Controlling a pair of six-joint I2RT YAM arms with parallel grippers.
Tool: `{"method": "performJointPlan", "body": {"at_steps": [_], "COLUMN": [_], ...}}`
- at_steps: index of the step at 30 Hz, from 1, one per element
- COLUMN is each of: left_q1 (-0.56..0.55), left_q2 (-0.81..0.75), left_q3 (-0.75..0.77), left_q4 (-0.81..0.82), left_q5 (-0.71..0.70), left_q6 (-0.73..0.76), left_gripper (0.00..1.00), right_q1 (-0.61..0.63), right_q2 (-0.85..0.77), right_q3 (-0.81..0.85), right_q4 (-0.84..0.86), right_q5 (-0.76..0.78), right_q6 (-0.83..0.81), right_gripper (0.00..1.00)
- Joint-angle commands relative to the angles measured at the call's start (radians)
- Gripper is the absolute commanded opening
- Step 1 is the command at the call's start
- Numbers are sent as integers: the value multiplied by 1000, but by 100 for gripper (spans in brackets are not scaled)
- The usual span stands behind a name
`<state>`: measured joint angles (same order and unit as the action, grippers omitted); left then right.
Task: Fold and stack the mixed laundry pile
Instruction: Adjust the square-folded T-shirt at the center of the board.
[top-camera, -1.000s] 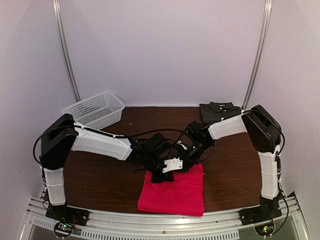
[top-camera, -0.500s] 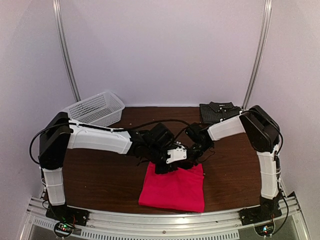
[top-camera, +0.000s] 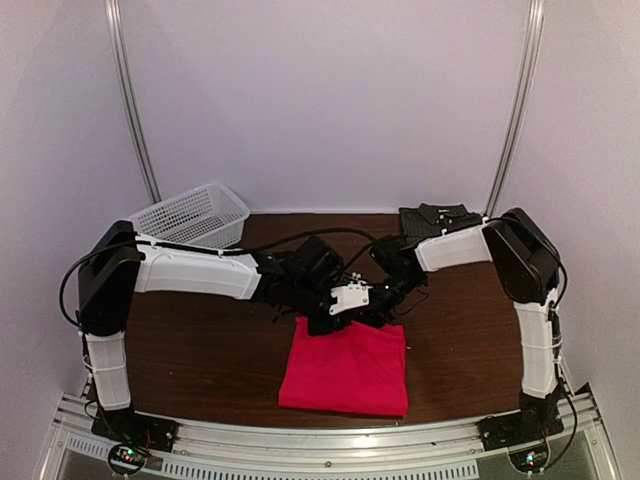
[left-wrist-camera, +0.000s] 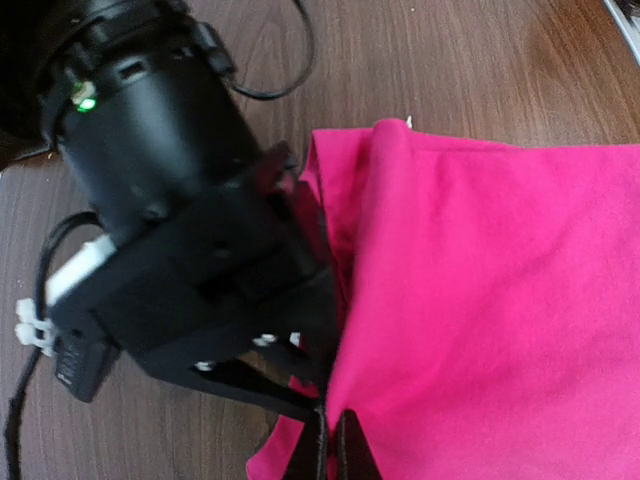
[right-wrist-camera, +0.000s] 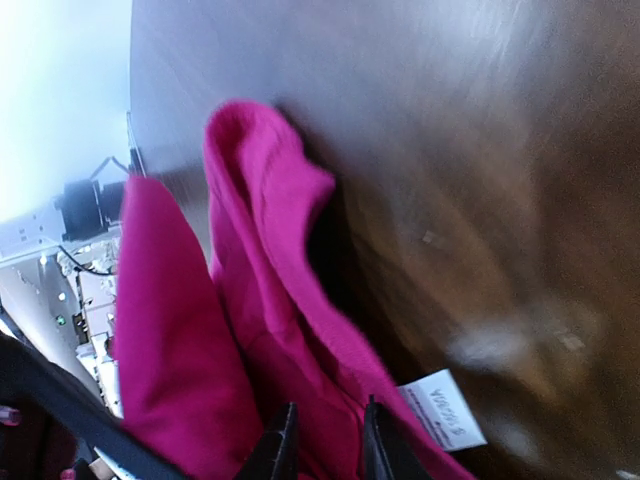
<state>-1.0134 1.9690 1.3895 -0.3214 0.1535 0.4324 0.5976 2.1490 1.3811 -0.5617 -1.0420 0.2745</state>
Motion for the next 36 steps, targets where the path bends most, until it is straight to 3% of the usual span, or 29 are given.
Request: {"method": "performJointPlan", "body": {"at_steps": [1,4,24,31,36], "left_q1": [7,6,35,36,39], "left_q2": [-12,-13,-3,20,15], "left_q3": [30,29,59,39,59], "left_q4": [50,58,118,136,122], "left_q5": [19,-2,-64,-68,-102], "left_q6": [20,24,8,3,-27], "left_gripper": [0,0,0,0,15], "right_q1": [-52,-52,-12,-51,-113], "right_q2": [-27,8,78,25,-45], "right_q3": [109,136,9,106,193], "right_q4": [-98,-163,-122,-166,-218], "right_q5": [74,86,95,124,203], "right_q6": [-51,-91,-111,-91,-80], "right_gripper": [25,22,18,25,33]}}
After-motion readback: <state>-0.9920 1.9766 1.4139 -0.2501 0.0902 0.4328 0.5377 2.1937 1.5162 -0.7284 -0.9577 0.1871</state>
